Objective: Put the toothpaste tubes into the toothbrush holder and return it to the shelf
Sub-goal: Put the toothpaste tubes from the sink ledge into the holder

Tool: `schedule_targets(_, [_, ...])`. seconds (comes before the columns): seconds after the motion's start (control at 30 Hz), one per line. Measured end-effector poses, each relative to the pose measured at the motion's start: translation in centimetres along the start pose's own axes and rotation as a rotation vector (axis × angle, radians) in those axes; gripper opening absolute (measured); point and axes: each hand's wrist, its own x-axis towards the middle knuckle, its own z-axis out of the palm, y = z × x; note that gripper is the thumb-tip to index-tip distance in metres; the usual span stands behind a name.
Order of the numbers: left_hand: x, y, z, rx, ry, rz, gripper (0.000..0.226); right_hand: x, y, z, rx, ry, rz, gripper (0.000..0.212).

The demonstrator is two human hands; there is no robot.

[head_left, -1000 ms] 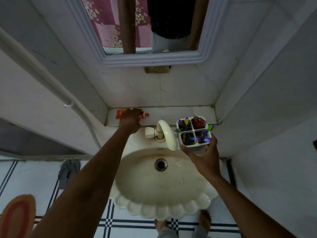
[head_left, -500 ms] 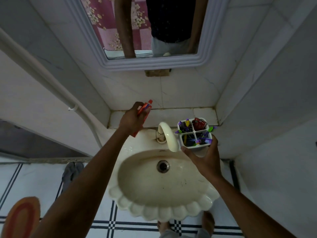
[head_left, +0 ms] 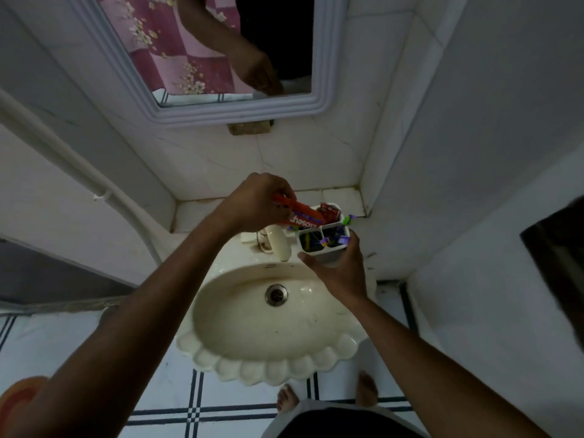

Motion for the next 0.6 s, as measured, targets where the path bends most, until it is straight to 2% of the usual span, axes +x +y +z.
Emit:
schedule_targets(0.1, [-0.1,1.5,1.8,0.142,0.002,0.054,0.026,0.0,0.4,-0.2,-0.006,-0.002,0.0,0.132])
schedule_targets(0.27, [0.0,2.7,3.6,0.191,0.046,0.067,0.024,0.1,0.6,-0.3,-0.023,-0.007,0.001,0.137])
schedule_targets(0.43, [0.1,3.3,5.9,0.474,-0.059,0.046,0.03,0.2,0.6,-0.4,-0.034,-0.005,0.001,0.136])
schedule_targets(0.6, [0.1,3.5,8.5,0.619,-0.062,-0.009,0.026,0.3,0.8,-0.4,-0.046,0.013,-0.028,0.136])
